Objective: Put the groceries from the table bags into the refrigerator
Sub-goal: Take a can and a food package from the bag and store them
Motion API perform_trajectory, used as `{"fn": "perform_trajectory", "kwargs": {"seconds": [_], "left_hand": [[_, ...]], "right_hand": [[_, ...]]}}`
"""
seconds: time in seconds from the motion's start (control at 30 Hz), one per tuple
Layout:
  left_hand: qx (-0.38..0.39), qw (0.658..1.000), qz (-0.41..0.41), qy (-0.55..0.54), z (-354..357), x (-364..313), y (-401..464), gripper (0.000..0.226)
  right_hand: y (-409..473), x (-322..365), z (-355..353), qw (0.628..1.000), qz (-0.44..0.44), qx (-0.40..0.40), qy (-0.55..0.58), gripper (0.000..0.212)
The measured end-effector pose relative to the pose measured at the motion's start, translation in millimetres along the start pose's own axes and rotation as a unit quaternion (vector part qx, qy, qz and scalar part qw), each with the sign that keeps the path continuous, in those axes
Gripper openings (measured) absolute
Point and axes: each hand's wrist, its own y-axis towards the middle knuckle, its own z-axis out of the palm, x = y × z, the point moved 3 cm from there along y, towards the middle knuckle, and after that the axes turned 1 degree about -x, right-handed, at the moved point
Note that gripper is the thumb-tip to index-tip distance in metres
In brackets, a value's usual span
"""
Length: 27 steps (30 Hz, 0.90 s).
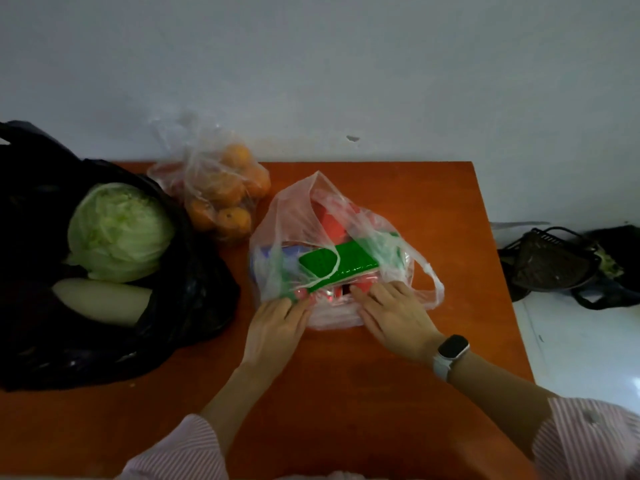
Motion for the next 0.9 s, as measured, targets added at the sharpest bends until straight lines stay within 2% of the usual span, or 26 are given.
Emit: {"fn": "perform_trajectory", "kwargs": {"seconds": [0.13, 0.27, 0.5, 0.63, 0.73, 0.8, 0.9], "left_hand": [[-0.026, 0.999, -0.028, -0.012, -1.0, -12.5, -14.6, 0.023], [0.041, 0.999, -0.006, 0.031, 10.8, -24.5, -31.3, 0.030], [0.147, 0.987, -0.053, 0.023, 25.4, -35.0, -47.0, 0.052], [0.178, 0.982, -0.063, 0.017, 26.6, -36.7, -53.4, 0.047], [0.104, 0.989, -0.090, -0.056, 15.1, -41.2, -51.0, 0.041], [0.024, 0.994, -0.068, -0.087, 2.7, -46.1, -44.3, 0.033], [-0.084, 0.995, -0.029, -0.056, -17.2, -48.8, -25.9, 0.029]], "right_hand": [[-9.0, 2.1, 5.1, 1.000, -0.021, 0.001, -0.014, 0.032], [-35.3, -9.6, 15.5, 0.998, -0.063, 0.008, -0.015, 0.029], [-62.2, -37.8, 37.3, 0.984, -0.005, 0.179, 0.021, 0.047], [-60.4, -41.6, 45.3, 0.976, 0.013, 0.190, 0.107, 0.051], [-61.0, -38.2, 42.9, 0.972, 0.037, 0.186, 0.140, 0.047], [-58.3, -33.8, 33.5, 0.980, 0.056, 0.118, 0.152, 0.045], [-51.0, -27.1, 13.3, 0.990, 0.071, -0.002, 0.120, 0.033]]}}
